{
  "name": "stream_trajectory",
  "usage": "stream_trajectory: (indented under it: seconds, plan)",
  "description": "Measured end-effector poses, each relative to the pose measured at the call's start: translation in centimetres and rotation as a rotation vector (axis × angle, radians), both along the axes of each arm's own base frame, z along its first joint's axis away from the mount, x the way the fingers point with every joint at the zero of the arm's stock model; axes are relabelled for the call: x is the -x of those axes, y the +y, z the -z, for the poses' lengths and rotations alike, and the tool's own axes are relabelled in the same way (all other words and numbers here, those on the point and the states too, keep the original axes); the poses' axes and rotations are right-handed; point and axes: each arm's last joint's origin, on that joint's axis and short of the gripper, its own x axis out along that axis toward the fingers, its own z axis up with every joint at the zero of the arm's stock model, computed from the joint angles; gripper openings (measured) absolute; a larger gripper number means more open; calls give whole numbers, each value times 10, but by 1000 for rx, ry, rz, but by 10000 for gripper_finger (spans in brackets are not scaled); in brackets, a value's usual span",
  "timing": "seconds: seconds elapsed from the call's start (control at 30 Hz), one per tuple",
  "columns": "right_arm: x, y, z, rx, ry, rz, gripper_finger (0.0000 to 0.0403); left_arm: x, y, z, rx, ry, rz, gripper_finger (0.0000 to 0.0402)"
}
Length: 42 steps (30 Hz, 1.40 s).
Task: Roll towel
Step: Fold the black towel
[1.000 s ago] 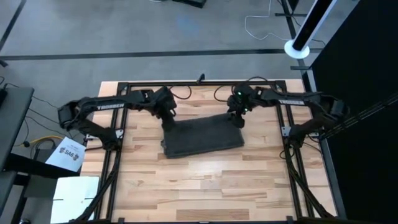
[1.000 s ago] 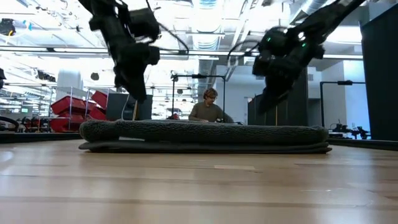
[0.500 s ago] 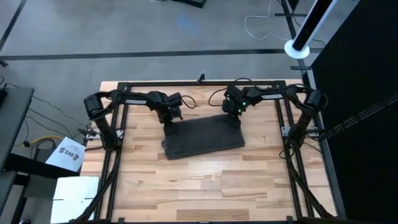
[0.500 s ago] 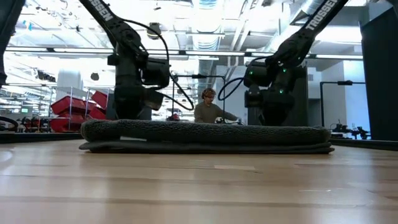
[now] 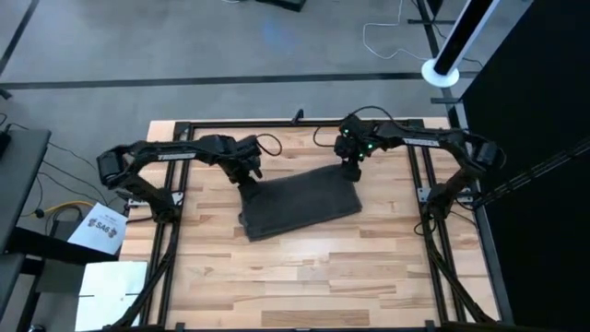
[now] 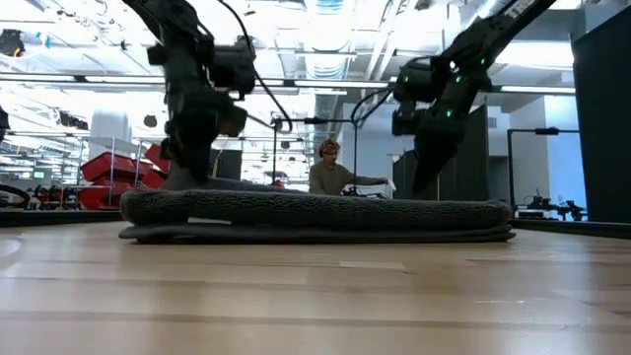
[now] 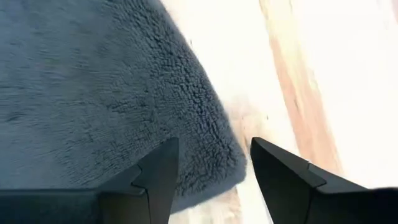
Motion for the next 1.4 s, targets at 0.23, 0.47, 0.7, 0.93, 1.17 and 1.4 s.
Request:
stream_trajectory:
  seconds: [0.23, 0.47, 0.7, 0.93, 1.17, 1.4]
  plan:
    - [2, 33, -11, -280, -80, -168, 183, -1, 2, -2, -30, -24, 9, 95]
    - [-12, 65, 42, -328, -2, -229, 155, -14, 6, 43, 24, 143, 67, 95]
    - [-31, 52, 65, -65, 35, -139, 118, -21, -22, 63, 281, 256, -23, 84]
    - [-49, 10, 15, 226, -41, 58, 108, -48, -63, 30, 533, -6, -15, 75]
    - [-42, 30, -1, -94, -60, -87, 107, -55, -61, -3, 316, -125, -121, 75]
    - [-34, 67, 37, -197, -45, -210, 107, -60, -44, 14, 138, -85, -163, 75]
